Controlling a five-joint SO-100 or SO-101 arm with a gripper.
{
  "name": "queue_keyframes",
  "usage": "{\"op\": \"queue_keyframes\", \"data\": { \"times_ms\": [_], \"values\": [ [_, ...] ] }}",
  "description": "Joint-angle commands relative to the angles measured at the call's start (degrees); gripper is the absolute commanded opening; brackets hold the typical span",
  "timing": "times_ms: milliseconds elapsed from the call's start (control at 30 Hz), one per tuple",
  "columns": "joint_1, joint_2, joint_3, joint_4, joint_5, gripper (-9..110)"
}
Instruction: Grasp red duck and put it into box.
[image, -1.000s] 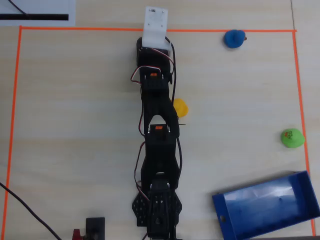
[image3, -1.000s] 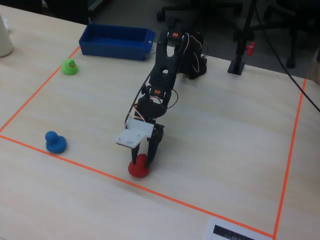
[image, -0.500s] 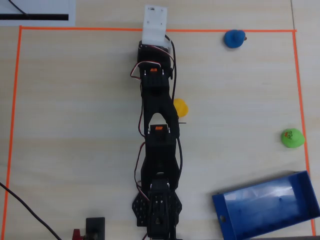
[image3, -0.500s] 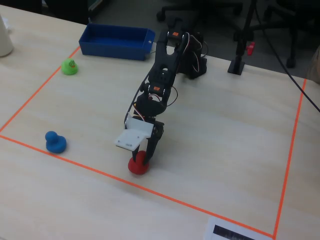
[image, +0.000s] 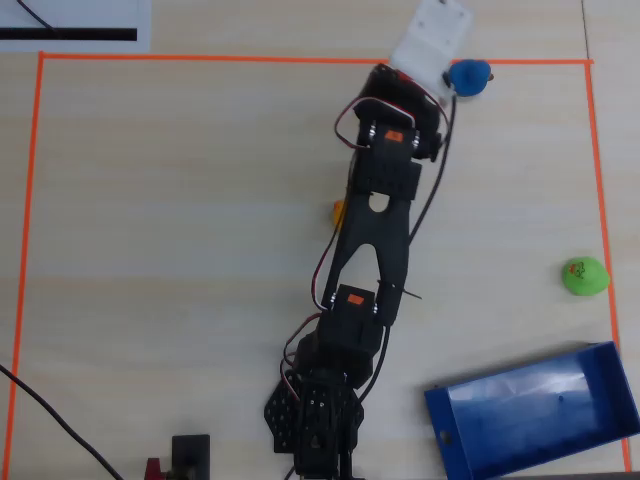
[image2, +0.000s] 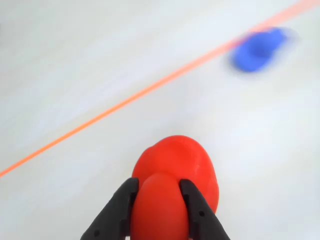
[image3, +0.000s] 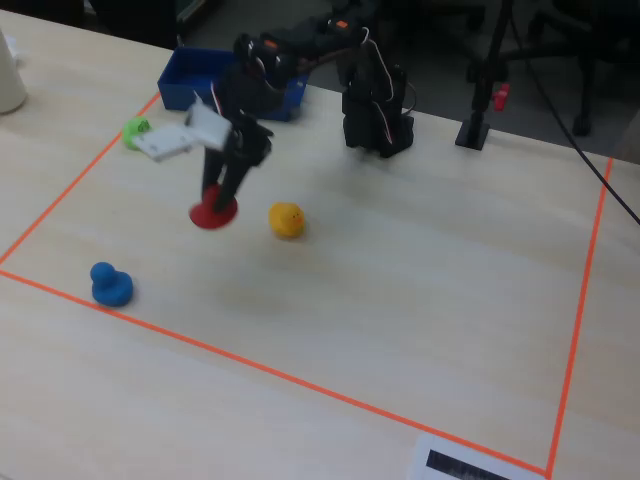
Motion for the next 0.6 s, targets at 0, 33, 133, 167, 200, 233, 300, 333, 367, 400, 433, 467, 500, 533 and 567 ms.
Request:
{"op": "queue_keyframes", "data": {
  "times_ms": [0, 33, 133, 167, 200, 233, 300, 333, 367, 400, 433, 467, 500, 533, 567],
  "values": [
    [12.57, 8.44, 0.26, 2.99, -1.85, 0],
    [16.08, 9.67, 0.97, 3.96, -2.37, 0],
    [26.37, 12.66, 2.72, 5.8, -3.34, 0],
    [29.53, 13.54, 3.34, 6.42, -3.69, 0],
    [32.78, 14.33, 3.96, 7.12, -4.13, 0],
    [35.95, 15.12, 4.66, 7.56, -4.57, 0],
    [42.01, 16.52, 6.24, 8.53, -5.54, 0],
    [44.91, 17.14, 6.86, 9.49, -6.06, 0],
    [47.81, 17.84, 7.56, 10.63, -6.33, 0],
    [50.45, 18.54, 8.61, 11.51, -6.68, 0],
    [53.09, 19.42, 9.76, 12.04, -6.94, 0],
    [55.63, 20.39, 11.07, 12.13, -7.03, 0],
    [58.1, 21.27, 12.39, 12.13, -7.12, 0],
    [60.21, 22.15, 13.71, 12.04, -7.12, 0],
    [62.23, 22.94, 14.94, 12.04, -7.12, 0]
  ]
}}
